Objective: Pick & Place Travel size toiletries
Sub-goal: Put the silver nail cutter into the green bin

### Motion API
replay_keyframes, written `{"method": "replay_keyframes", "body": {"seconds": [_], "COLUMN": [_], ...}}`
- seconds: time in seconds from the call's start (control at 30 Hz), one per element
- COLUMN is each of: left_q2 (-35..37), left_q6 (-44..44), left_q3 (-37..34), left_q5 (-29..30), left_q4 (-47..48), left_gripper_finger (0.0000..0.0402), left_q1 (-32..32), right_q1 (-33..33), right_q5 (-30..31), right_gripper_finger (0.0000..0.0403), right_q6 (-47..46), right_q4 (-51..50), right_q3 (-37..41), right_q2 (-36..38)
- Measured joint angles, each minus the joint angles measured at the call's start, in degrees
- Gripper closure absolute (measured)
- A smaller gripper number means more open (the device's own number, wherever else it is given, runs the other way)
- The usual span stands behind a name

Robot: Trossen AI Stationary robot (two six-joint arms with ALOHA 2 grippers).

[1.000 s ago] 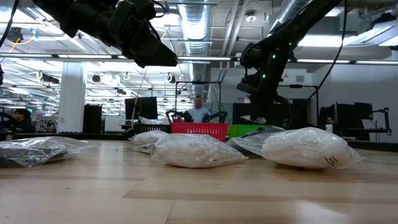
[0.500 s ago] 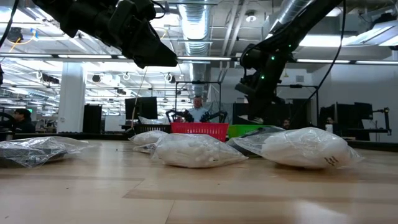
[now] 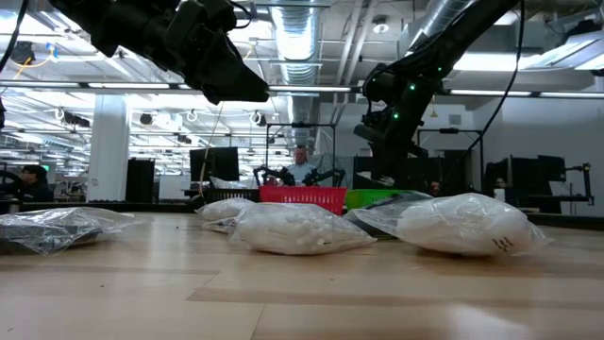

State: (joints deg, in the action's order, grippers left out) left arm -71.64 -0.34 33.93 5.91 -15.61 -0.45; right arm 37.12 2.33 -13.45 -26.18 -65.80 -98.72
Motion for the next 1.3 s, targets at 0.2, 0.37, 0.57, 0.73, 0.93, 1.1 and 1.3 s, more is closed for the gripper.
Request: {"method": "replay_keyframes", "body": {"seconds": [0.2, 0.37, 0.57, 0.73, 0.93, 1.1, 1.3], "left_q2": [0.0, 0.0, 0.0, 0.0, 0.03, 0.02, 0.02], "left_q6": [0.0, 0.0, 0.02, 0.31, 0.41, 1.68, 1.62], "left_q3": [0.0, 0.0, 0.0, 0.0, -0.44, -3.49, -6.13], "left_q5": [0.0, 0.0, -1.06, -9.61, -16.77, -16.9, -15.88], "left_q4": [0.1, 0.18, 0.21, 0.28, 0.01, 0.14, -0.61], "left_gripper_finger": [0.0224, 0.0224, 0.0224, 0.0224, 0.0224, 0.0224, 0.0224], "left_q1": [0.0, -0.01, -0.01, -0.02, -0.51, -1.88, -3.58], "right_q1": [-0.02, -0.02, -0.39, -2.44, -5.11, -7.0, -8.61], "right_q5": [0.0, 0.0, 0.02, -0.02, -0.02, 0.0, -0.02], "right_gripper_finger": [0.0315, 0.0273, 0.0227, 0.0208, 0.0208, 0.0217, 0.0229], "right_q6": [0.07, 0.1, 2.78, 3.31, 4.87, 4.9, 5.06], "right_q4": [0.12, 0.16, 2.14, 4.28, 5.04, 5.52, 6.73], "right_q3": [0.0, -0.02, -0.02, -0.02, -0.02, -0.02, -0.02], "right_q2": [0.02, 0.04, 0.04, 0.07, 0.09, 0.09, 0.09]}}
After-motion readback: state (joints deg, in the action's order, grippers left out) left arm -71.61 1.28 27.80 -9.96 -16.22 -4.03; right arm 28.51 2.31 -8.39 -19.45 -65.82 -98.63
